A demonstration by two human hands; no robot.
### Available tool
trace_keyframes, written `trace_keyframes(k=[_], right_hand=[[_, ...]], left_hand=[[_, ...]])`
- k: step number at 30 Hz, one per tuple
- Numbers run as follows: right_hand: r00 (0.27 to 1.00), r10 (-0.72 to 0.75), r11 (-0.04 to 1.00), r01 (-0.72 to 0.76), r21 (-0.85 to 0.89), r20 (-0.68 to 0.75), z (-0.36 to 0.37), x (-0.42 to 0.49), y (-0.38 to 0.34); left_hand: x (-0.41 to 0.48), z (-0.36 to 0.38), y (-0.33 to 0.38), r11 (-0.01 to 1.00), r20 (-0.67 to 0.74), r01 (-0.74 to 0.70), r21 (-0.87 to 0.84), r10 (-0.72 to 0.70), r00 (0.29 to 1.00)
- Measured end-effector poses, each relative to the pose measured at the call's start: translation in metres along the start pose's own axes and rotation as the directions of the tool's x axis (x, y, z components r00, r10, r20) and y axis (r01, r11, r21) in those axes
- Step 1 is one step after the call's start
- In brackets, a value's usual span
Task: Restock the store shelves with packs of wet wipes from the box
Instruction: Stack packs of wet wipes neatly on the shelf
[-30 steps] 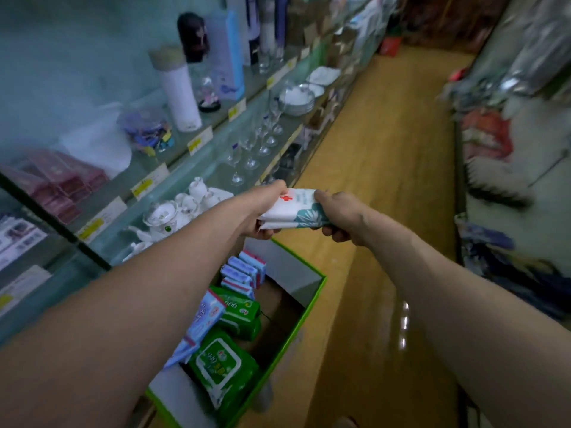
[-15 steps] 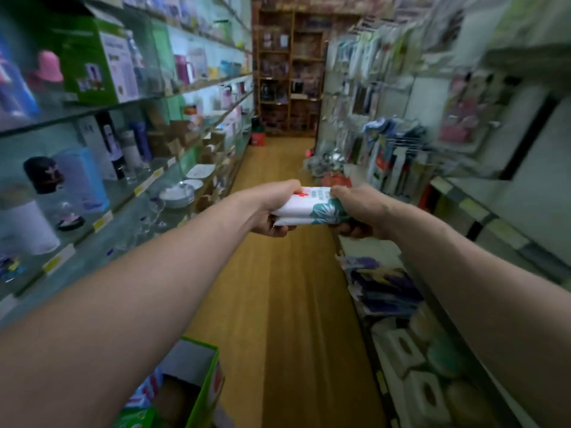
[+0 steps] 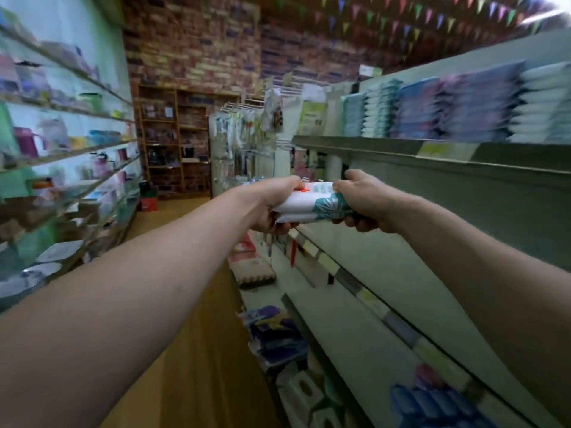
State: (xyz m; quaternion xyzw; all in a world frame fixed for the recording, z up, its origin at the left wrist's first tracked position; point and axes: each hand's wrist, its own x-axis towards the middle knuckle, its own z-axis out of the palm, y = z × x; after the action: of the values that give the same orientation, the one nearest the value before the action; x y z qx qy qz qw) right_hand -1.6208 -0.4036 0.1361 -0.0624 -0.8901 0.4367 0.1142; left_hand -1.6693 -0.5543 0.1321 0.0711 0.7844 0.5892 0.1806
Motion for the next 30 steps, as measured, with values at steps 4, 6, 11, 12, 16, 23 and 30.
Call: trace_keyframes(k=[4, 6, 11, 12, 16, 23, 30], right_hand=[[0.998, -0.023, 0.999, 0.020, -0.040, -0.063, -0.052, -0.014, 0.000], [0.995, -0.017, 0.998, 0.012, -0.056, -0.096, -0.078, -0.021, -0.001], [0.973, 0.023, 0.993, -0.049, -0.103, -0.232, -0.130, -0.027, -0.005], [0.965, 0.030, 0.992, -0.062, -0.112, -0.262, -0.138, -0.028, -0.005], [0.937, 0.063, 0.981, -0.122, -0.153, -0.342, -0.168, -0.029, -0.007], [0.879, 0.121, 0.962, -0.218, -0.163, -0.462, -0.212, -0.041, -0.012], [0.805, 0.166, 0.951, -0.283, -0.123, -0.570, -0.240, -0.073, -0.012]], left_hand=[[-0.001, 0.036, 0.038, 0.998, 0.078, -0.065, 0.017, 0.064, 0.995], [0.001, 0.054, 0.057, 0.994, 0.107, -0.110, 0.028, 0.106, 0.989], [0.004, 0.091, 0.100, 0.982, 0.181, -0.187, 0.021, 0.180, 0.967], [0.005, 0.097, 0.107, 0.979, 0.199, -0.202, 0.023, 0.193, 0.961], [0.012, 0.118, 0.137, 0.967, 0.267, -0.253, 0.028, 0.236, 0.934], [0.020, 0.154, 0.181, 0.940, 0.424, -0.339, 0.040, 0.291, 0.858], [0.012, 0.195, 0.206, 0.908, 0.587, -0.418, 0.003, 0.337, 0.736]])
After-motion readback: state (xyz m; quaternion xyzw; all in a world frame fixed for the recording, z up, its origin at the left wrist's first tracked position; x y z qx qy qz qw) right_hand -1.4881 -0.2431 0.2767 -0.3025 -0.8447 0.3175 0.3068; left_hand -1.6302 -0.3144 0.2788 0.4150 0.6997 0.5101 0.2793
